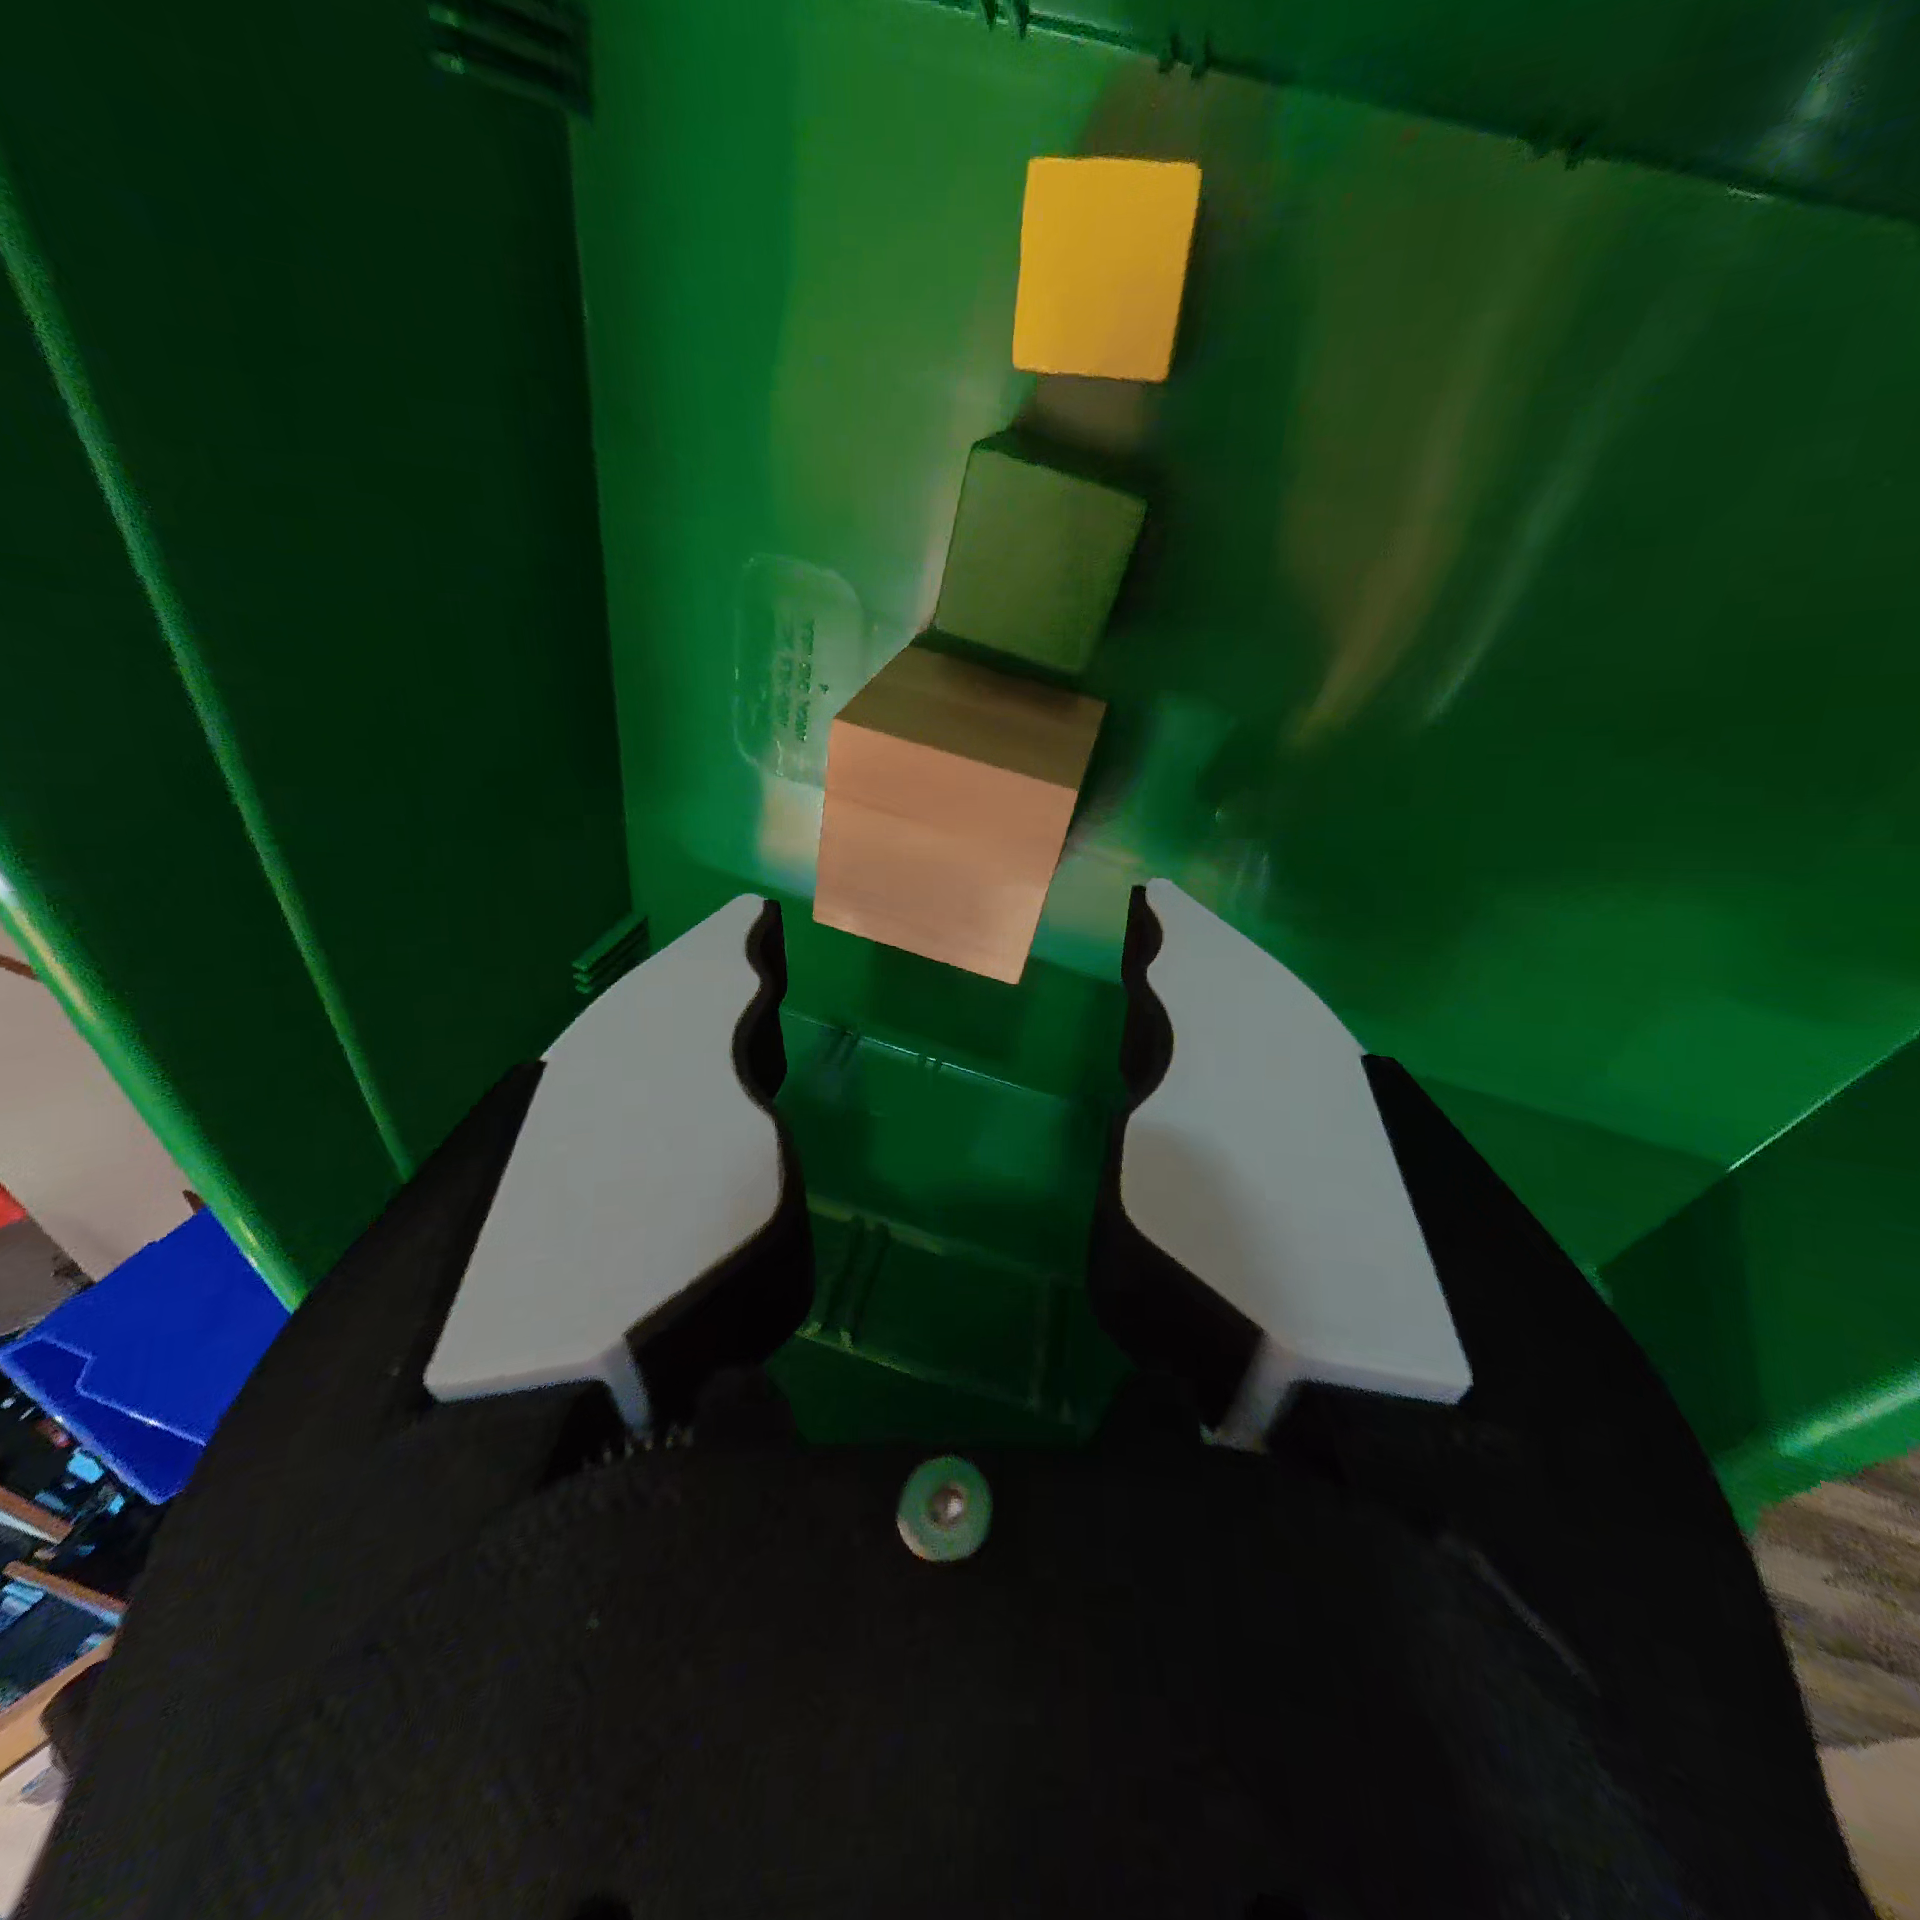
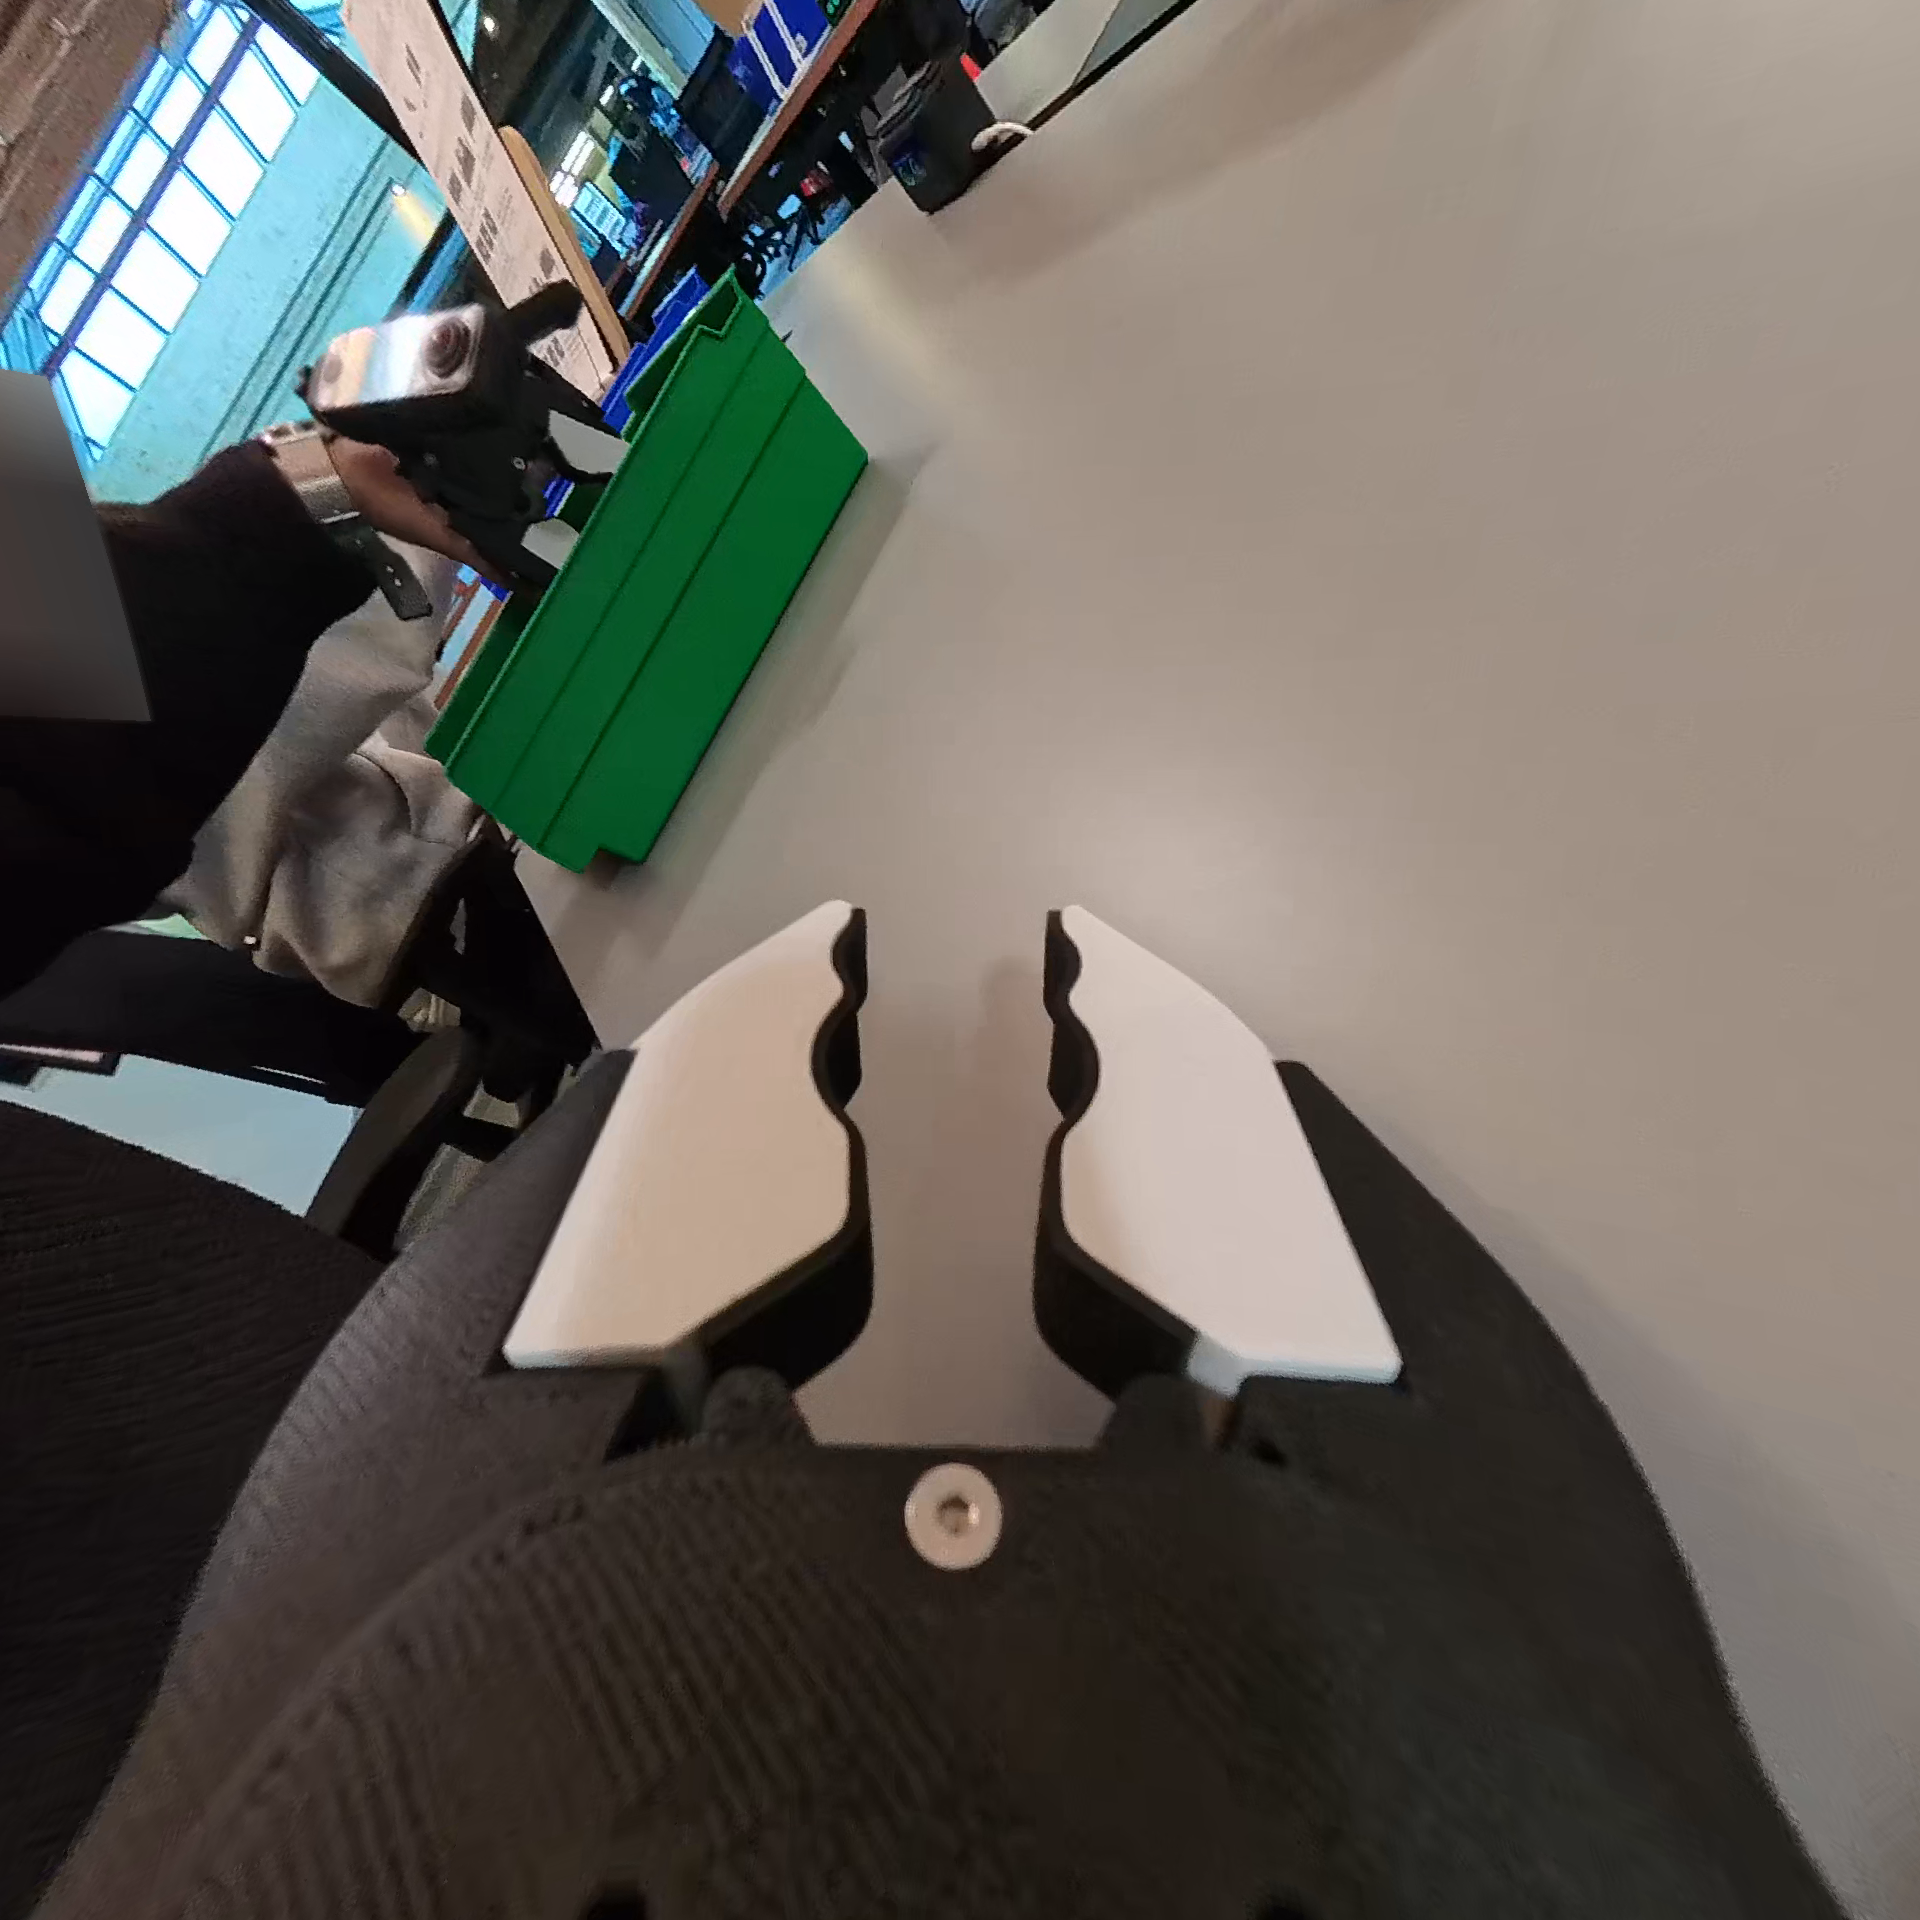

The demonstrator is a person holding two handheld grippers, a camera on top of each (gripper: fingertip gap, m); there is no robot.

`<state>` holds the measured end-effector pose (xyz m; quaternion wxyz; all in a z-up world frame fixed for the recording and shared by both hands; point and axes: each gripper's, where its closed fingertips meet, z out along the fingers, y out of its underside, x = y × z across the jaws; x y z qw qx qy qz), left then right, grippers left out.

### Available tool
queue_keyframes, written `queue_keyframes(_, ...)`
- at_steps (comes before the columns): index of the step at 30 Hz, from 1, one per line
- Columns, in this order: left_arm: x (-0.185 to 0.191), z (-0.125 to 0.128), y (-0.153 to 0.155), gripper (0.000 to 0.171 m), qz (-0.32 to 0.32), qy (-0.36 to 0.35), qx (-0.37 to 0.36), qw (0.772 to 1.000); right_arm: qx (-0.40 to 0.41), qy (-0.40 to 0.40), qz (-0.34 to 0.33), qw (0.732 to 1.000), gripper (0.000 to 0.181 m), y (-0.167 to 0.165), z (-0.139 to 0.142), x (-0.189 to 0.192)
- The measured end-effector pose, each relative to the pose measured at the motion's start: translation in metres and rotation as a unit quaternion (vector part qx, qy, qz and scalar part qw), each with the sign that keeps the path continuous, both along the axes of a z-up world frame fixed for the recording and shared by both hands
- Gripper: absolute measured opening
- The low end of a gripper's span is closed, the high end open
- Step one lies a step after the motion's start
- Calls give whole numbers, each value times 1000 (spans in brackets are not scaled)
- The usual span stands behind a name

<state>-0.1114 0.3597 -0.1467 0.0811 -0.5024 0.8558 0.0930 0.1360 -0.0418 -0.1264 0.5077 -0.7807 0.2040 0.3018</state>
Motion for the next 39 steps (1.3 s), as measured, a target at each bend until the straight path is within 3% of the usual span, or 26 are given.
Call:
queue_keyframes(5,0,-11,4,58,-18,26,6,999,-12,-21,4,1000,33,2,-6,0)
queue_keyframes(22,3,-12,1,49,-18,12,-4,1000,-11,-6,-12,1000,30,0,-5,7)
queue_keyframes(25,-1,-4,3,48,-10,-4,4,1000,-7,-7,-10,1000,30,0,-2,5)
queue_keyframes(30,-12,31,0,48,54,-72,-21,996,8,6,-6,1000,30,0,6,1)
queue_keyframes(32,-11,49,-11,48,103,-128,-70,984,15,9,1,1000,30,0,10,-2)
queue_keyframes(34,-1,75,-30,47,148,-204,-137,958,24,7,8,1000,30,0,15,-5)
queue_keyframes(39,41,147,-90,47,201,-382,-264,863,46,2,29,999,32,0,30,-13)
